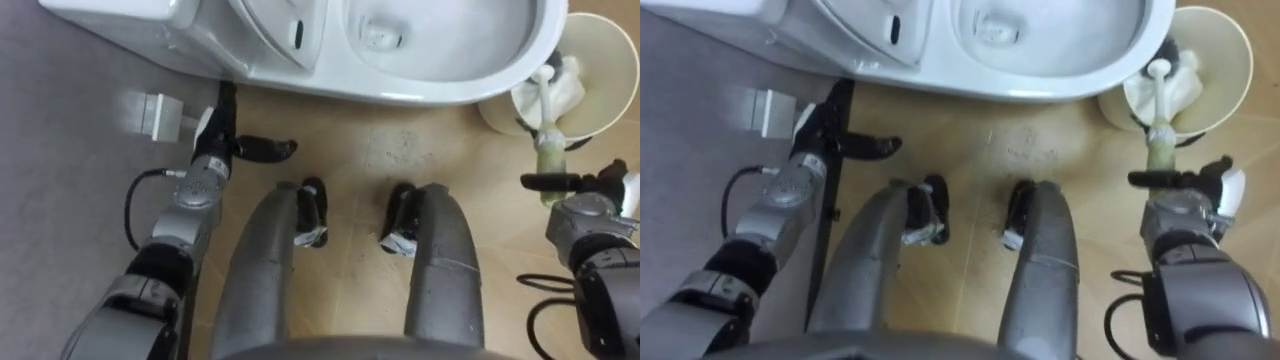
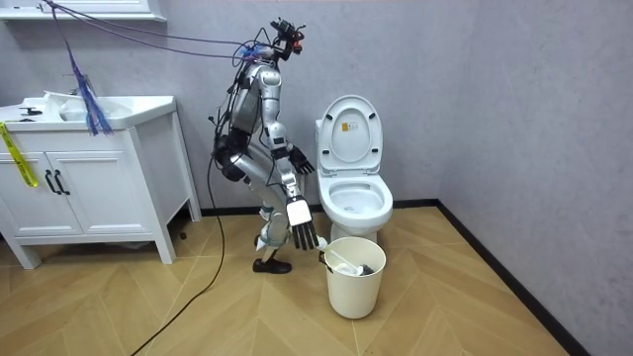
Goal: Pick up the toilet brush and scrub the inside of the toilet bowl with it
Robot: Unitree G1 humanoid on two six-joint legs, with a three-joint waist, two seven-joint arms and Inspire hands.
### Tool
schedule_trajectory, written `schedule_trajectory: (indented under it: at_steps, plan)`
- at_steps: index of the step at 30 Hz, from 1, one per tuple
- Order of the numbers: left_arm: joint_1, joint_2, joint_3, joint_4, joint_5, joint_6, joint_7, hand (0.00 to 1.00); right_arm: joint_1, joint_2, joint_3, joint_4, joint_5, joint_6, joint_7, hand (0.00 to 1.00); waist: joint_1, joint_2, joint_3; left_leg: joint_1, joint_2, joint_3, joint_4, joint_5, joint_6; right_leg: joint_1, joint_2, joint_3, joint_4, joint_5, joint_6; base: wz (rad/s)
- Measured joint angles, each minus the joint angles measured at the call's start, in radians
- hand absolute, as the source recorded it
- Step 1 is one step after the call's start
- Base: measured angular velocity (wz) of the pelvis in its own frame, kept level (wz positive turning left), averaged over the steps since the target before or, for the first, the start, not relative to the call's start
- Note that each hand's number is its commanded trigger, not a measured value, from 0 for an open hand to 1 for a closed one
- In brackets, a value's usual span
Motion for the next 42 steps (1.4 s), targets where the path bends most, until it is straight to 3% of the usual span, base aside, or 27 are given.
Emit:
schedule_trajectory:
  at_steps: [5, 13, 19, 23, 29, 30, 32, 42]
  plan:
    - [-0.003, 0.008, -0.05, -0.028, -0.001, 0.0, 0.001, 0.0, -0.004, -0.007, 0.036, 0.0, 0.001, 0.0, -0.022, 0.0, -0.002, 0.0, 0.0, -0.046, 0.006, 0.0, 0.075, -0.031, -0.002, -0.046, 0.0, 0.009, 0.071, -0.029, -0.005, -0.01]
    - [0.029, 0.018, -0.058, -0.059, 0.0, 0.007, 0.0, 0.0, -0.006, -0.025, 0.036, -0.009, 0.0, 0.0, -0.043, 0.0, -0.002, 0.001, -0.0002, -0.087, 0.002, 0.015, 0.129, -0.054, -0.001, -0.104, -0.019, 0.028, 0.145, -0.062, -0.009, 0.03]
    - [0.028, 0.029, -0.063, -0.06, 0.0, 0.007, 0.0, 0.0, -0.007, -0.04, 0.057, -0.011, 0.016, -0.003, -0.039, 0.0, 0.0, 0.02, 0.0018, -0.137, 0.004, -0.001, 0.192, -0.075, -0.001, -0.132, -0.048, -0.002, 0.203, -0.094, -0.021, 0.1]
    - [0.024, 0.043, -0.077, -0.06, -0.001, 0.006, 0.0, 0.0, -0.006, -0.05, 0.075, -0.008, 0.036, -0.002, -0.006, 0.0, 0.004, 0.029, 0.0017, -0.174, 0.002, 0.006, 0.244, -0.093, 0.002, -0.17, -0.069, 0.001, 0.262, -0.12, -0.024, 0.1]
    - [0.031, 0.049, -0.08, -0.06, -0.001, 0.006, 0.0, 0.0, -0.008, -0.059, 0.117, -0.007, 0.04, -0.001, 0.017, 0.0, 0.006, 0.03, 0.0016, -0.185, 0.008, 0.018, 0.276, -0.105, 0.002, -0.194, -0.07, 0.017, 0.299, -0.131, -0.028, -0.01]
    - [0.032, 0.049, -0.08, -0.061, -0.001, 0.006, 0.0, 0.0, -0.008, -0.061, 0.121, -0.007, 0.041, -0.001, 0.017, 0.22, 0.006, 0.03, 0.0016, -0.186, 0.01, 0.019, 0.278, -0.106, 0.003, -0.195, -0.07, 0.018, 0.302, -0.132, -0.029, -0.05]
    - [0.038, 0.05, -0.081, -0.07, -0.001, 0.006, 0.0, 0.0, -0.007, -0.067, 0.136, -0.008, 0.04, -0.001, 0.018, 0.99, 0.005, 0.029, 0.0016, -0.188, 0.01, 0.02, 0.285, -0.107, 0.002, -0.198, -0.072, 0.018, 0.311, -0.135, -0.032, 0.0]
    - [0.099, 0.059, -0.096, -0.133, -0.019, 0.006, -0.002, 0.0, 0.003, -0.071, 0.167, -0.007, 0.046, 0.0, 0.028, 1.0, 0.015, 0.029, 0.0021, -0.203, 0.008, 0.022, 0.303, -0.107, 0.002, -0.212, -0.086, 0.017, 0.335, -0.142, -0.036, 0.01]
